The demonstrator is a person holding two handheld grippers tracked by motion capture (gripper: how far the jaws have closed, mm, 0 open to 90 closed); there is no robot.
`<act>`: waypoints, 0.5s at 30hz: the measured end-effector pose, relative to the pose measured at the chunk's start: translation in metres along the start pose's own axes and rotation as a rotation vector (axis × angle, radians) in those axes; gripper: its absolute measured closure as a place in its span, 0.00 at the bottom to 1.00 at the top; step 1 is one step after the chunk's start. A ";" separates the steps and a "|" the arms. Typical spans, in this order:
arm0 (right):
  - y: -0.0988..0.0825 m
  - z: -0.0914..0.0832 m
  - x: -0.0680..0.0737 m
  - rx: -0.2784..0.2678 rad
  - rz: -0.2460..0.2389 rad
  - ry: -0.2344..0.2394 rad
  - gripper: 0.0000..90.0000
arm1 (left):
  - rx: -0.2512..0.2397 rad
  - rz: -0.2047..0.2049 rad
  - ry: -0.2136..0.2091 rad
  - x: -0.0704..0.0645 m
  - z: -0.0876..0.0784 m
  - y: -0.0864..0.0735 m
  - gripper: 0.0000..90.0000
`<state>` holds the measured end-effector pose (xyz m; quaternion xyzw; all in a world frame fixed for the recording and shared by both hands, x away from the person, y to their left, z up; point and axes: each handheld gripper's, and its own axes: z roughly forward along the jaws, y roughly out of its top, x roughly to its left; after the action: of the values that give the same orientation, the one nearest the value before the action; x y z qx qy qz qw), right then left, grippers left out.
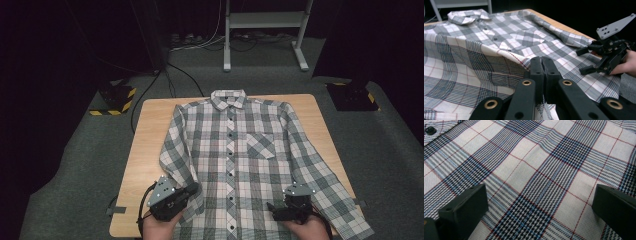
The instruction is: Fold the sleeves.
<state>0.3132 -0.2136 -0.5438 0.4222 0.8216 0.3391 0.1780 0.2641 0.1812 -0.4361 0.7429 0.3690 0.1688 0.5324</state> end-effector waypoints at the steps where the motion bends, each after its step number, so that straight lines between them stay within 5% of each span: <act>1: 0.000 0.000 0.000 0.000 0.000 0.000 0.00 | -0.002 0.005 -0.005 -0.001 0.001 0.003 0.98; 7: 0.000 0.000 0.000 0.000 0.000 0.000 0.00 | 0.007 0.033 -0.029 -0.010 0.010 0.009 0.98; 15: 0.000 0.000 0.000 0.000 0.000 0.000 0.00 | 0.082 0.051 -0.066 -0.024 0.042 -0.005 0.98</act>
<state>0.3132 -0.2137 -0.5438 0.4221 0.8216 0.3392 0.1779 0.2733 0.1368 -0.4527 0.7786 0.3387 0.1423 0.5088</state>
